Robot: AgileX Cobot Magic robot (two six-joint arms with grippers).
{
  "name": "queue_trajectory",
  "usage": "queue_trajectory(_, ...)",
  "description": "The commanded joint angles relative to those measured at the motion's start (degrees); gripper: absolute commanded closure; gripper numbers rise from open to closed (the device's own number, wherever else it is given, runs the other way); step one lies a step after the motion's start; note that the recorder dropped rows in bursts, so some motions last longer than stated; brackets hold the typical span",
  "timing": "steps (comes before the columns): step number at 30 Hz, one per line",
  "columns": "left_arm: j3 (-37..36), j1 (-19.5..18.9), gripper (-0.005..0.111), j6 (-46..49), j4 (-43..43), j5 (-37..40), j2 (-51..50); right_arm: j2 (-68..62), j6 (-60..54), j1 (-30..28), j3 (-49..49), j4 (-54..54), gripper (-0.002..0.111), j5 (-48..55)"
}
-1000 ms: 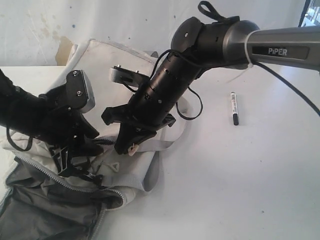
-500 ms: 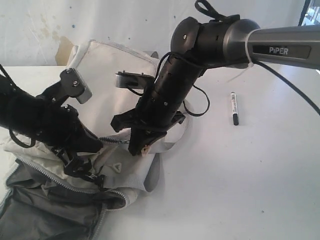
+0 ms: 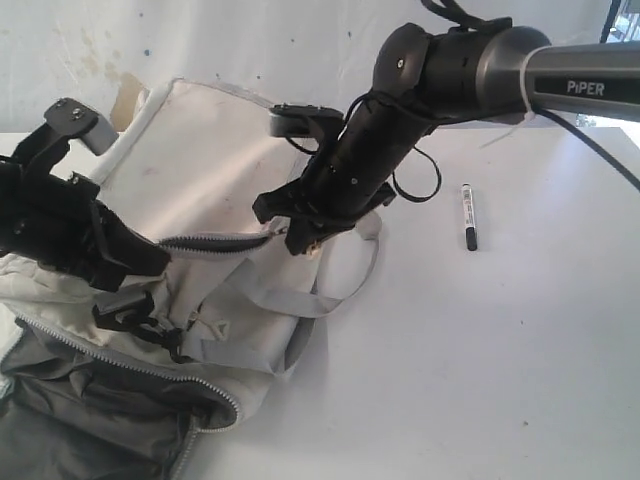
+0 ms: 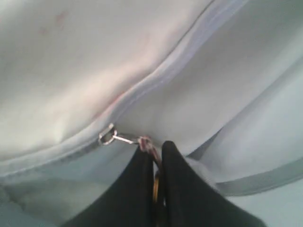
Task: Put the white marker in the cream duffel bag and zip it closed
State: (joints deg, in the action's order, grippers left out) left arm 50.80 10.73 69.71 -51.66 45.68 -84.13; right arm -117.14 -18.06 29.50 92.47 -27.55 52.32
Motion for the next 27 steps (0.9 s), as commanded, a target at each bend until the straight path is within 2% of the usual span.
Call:
queue_trajectory(1, -0.1, -1.5, 0.106, -3.7, 2.5, 3.2, 1.7, 0.5, 0.4, -2.6, 0.3, 2.3, 0.108, -8.1)
queue_trajectory(12, -0.1, -1.6, 0.107, -13.1, 16.3, 6.3, 3.9, 0.5, 0.4, -7.1, 0.3, 2.7, 0.108, -23.0)
queue_trajectory(18, -0.1, -1.6, 0.107, -13.8, 16.7, 6.2, 5.5, 0.0, 0.4, -9.3, 0.3, 2.6, 0.108, -30.8)
queue_trajectory(27, -0.1, -1.6, 0.107, -14.4, 16.7, 5.1, 5.5, -3.5, 0.3, -10.5, 1.6, 2.5, 0.108, -32.2)
